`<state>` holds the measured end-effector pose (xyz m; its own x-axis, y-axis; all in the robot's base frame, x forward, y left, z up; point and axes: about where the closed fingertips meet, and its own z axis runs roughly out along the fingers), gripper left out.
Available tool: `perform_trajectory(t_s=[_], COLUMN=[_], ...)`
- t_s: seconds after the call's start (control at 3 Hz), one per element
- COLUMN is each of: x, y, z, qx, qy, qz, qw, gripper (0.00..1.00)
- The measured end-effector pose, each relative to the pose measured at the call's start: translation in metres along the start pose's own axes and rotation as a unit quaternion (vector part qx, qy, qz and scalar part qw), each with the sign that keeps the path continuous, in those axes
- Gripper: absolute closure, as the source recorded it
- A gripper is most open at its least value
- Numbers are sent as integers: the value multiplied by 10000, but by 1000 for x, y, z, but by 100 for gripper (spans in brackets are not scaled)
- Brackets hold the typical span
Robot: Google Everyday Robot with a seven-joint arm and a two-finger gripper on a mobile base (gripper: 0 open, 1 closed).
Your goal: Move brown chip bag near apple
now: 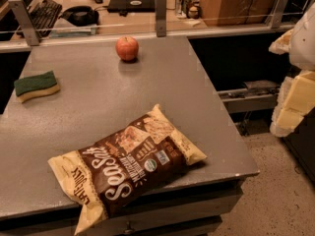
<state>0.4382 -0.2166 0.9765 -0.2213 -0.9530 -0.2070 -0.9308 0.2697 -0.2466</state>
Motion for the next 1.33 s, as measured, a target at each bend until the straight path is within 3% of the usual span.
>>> perform_trajectory(t_s=[0.33,0.67,1.33], x=[0,-36,-96], y=[0,11,53], z=[0,24,68], qx=[1,-156,-599], qy=[0,-383,-762], qz=[0,36,95], qw=[10000,9991,9952], gripper=[0,0,0])
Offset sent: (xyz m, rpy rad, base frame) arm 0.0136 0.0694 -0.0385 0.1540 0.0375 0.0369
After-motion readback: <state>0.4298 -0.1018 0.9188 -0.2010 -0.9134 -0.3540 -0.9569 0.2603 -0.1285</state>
